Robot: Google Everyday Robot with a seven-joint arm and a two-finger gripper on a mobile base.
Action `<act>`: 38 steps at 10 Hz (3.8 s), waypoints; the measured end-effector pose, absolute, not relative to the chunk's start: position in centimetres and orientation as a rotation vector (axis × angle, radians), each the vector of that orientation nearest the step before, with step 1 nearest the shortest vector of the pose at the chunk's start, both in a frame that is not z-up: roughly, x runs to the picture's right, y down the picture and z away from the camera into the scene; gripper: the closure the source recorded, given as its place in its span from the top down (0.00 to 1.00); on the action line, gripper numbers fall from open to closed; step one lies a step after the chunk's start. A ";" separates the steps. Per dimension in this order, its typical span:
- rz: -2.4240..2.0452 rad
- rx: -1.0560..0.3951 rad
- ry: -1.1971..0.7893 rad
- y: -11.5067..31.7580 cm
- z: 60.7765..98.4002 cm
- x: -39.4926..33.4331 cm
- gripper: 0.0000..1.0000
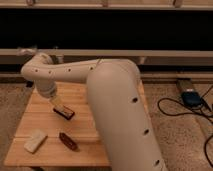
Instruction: Place the white sponge in the ceramic bowl
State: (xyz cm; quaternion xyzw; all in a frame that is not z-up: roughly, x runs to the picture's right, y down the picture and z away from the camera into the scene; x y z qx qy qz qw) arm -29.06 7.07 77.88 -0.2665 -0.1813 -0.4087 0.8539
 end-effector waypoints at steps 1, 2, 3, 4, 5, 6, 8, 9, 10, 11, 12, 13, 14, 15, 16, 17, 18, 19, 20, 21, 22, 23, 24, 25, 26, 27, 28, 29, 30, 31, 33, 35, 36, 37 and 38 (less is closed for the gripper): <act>-0.860 -0.561 -0.381 7.1 77.9 -29.1 0.80; -0.860 -0.561 -0.381 7.1 77.9 -29.1 0.80; -0.860 -0.561 -0.381 7.1 77.9 -29.1 0.80; -0.860 -0.561 -0.381 7.1 77.9 -29.1 0.80; -0.860 -0.561 -0.381 7.1 77.9 -29.1 0.80; -0.860 -0.561 -0.381 7.1 77.9 -29.1 0.80; -0.860 -0.561 -0.381 7.1 77.9 -29.1 0.80; -0.860 -0.561 -0.381 7.1 77.9 -29.1 0.80; -0.860 -0.561 -0.381 7.1 77.9 -29.1 0.80; -0.860 -0.561 -0.381 7.1 77.9 -29.1 0.80; -0.860 -0.561 -0.381 7.1 77.9 -29.1 0.80; -0.860 -0.561 -0.381 7.1 77.9 -29.1 0.80; -0.860 -0.561 -0.381 7.1 77.9 -29.1 0.80; -0.860 -0.561 -0.381 7.1 77.9 -29.1 0.80; -0.860 -0.561 -0.381 7.1 77.9 -29.1 0.80; -0.860 -0.561 -0.381 7.1 77.9 -29.1 0.80; -0.860 -0.561 -0.381 7.1 77.9 -29.1 0.80; -0.860 -0.561 -0.381 7.1 77.9 -29.1 0.80; -0.860 -0.561 -0.381 7.1 77.9 -29.1 0.80; -0.860 -0.561 -0.381 7.1 77.9 -29.1 0.80; -0.860 -0.561 -0.381 7.1 77.9 -29.1 0.80; -0.859 -0.560 -0.381 7.0 77.9 -29.1 0.80; -0.866 -0.559 -0.385 6.9 78.2 -29.2 0.80; -0.892 -0.560 -0.396 7.2 78.9 -29.8 0.80; -0.919 -0.562 -0.403 7.9 79.1 -30.6 0.80; -0.934 -0.560 -0.411 8.5 78.9 -31.0 0.80; -0.959 -0.553 -0.424 9.8 78.3 -31.7 0.80; -0.976 -0.549 -0.440 11.2 77.4 -32.6 0.80; -0.992 -0.546 -0.453 12.4 76.7 -33.5 0.80; -1.010 -0.544 -0.471 13.9 75.9 -34.3 0.80; -1.053 -0.558 -0.501 17.1 74.7 -35.4 0.80; -1.066 -0.583 -0.517 19.6 74.7 -35.4 0.80; -1.065 -0.597 -0.520 20.6 74.9 -35.1 0.80; -1.067 -0.606 -0.521 21.4 74.9 -35.2 0.80; -1.073 -0.619 -0.523 22.9 74.7 -35.4 0.80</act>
